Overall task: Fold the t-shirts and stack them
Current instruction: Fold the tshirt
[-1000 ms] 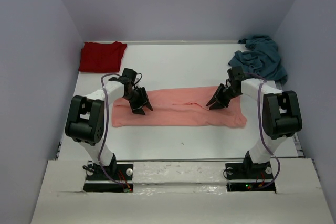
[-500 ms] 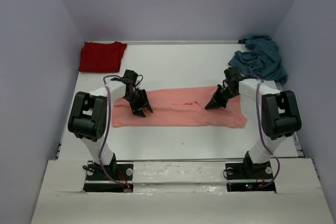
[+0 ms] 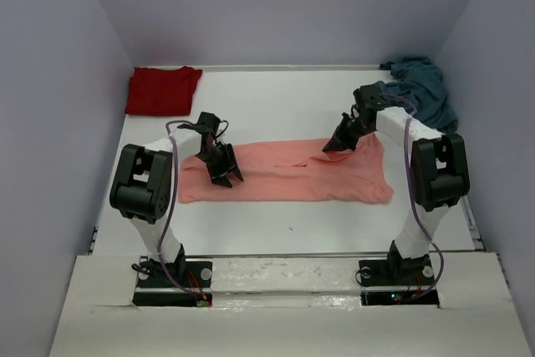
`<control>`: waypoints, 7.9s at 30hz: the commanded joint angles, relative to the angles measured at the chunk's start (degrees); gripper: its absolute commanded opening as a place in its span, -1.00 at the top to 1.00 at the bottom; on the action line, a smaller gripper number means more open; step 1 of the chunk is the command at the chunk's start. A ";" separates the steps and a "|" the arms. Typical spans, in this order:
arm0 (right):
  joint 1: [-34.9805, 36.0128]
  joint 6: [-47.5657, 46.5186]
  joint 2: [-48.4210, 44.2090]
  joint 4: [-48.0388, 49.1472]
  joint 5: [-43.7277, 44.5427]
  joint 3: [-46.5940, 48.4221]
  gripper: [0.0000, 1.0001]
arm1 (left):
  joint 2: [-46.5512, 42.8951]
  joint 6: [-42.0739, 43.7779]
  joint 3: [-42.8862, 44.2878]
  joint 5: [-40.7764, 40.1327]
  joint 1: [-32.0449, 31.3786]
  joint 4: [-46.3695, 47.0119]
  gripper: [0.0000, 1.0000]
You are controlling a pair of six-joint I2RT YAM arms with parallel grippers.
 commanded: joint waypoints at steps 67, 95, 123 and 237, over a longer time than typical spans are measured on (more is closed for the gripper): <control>-4.35 -13.83 -2.44 -4.28 7.20 5.56 1.00 | 5.62 8.95 23.58 -0.80 -1.74 -12.91 -0.10; -5.93 -13.30 5.70 -6.74 11.68 0.94 1.00 | 17.40 18.72 25.35 -14.95 -1.12 -15.98 -0.10; -5.41 -16.55 35.05 -13.43 12.21 41.64 1.00 | 7.91 12.31 9.63 -14.08 -5.51 -17.22 -0.10; -4.26 -13.21 15.81 10.66 -10.81 15.01 -0.48 | 26.01 11.95 39.68 5.08 4.68 2.73 -0.58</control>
